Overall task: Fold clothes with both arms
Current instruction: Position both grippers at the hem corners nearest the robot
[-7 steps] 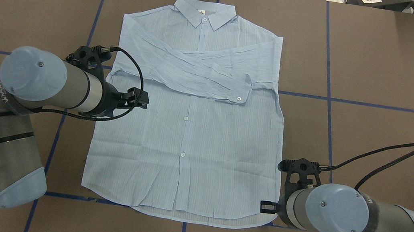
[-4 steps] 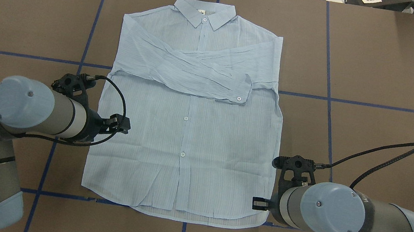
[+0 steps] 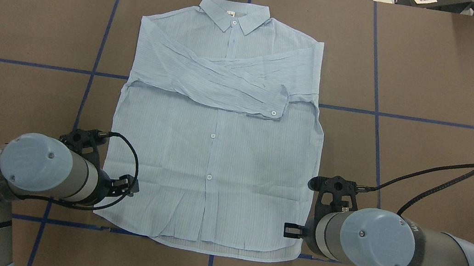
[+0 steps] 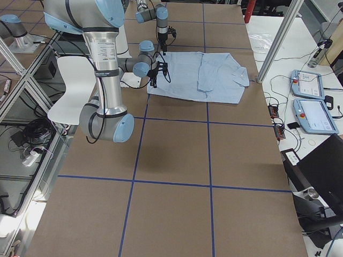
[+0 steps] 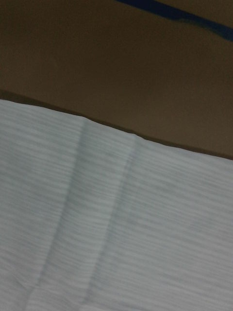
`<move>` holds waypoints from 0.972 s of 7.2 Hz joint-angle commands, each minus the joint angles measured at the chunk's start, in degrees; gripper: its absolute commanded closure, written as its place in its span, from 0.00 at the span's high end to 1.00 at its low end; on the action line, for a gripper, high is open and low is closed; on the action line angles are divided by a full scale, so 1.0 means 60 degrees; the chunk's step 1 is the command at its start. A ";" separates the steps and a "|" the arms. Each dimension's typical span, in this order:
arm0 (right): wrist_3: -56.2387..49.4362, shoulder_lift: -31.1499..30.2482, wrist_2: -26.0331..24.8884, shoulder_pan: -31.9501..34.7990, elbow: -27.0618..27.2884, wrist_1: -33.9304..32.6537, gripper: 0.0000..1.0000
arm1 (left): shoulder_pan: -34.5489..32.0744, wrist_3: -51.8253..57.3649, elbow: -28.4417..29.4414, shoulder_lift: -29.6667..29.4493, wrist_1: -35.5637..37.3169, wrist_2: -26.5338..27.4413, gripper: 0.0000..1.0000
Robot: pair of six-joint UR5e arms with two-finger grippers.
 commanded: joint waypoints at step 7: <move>-0.0012 0.0060 -0.0003 0.0014 -0.0033 -0.0011 0.00 | 0.0160 0.0118 0.0149 0.0296 0.0181 0.0045 0.66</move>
